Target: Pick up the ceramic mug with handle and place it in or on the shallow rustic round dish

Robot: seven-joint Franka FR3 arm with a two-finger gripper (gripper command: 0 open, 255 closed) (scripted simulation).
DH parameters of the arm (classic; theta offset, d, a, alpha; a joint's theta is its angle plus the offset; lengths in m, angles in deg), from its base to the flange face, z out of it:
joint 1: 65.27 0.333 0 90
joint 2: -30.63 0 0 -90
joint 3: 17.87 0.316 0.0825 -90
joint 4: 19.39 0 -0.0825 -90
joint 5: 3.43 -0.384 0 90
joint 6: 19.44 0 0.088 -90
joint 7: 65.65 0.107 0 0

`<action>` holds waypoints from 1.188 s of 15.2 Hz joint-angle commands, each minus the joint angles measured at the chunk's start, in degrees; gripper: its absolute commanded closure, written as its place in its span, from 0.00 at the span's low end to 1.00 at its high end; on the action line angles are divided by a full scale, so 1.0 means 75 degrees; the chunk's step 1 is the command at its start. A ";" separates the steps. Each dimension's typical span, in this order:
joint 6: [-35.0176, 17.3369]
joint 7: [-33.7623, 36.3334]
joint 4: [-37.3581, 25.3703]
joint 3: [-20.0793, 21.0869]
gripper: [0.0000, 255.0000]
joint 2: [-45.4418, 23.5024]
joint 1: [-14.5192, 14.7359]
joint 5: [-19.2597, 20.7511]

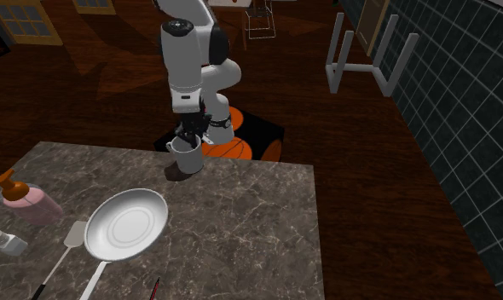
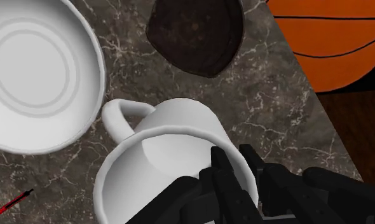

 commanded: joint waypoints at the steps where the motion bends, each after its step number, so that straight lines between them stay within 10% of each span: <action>1: 0.0257 -0.0175 0.0328 -0.0032 1.00 0.0623 -0.0295 0.0245; 8: 0.1123 -0.1034 0.1007 -0.0320 1.00 0.2293 -0.1302 0.0950; 18: 0.0221 -0.0959 0.1820 -0.0724 1.00 0.2206 -0.1440 0.1331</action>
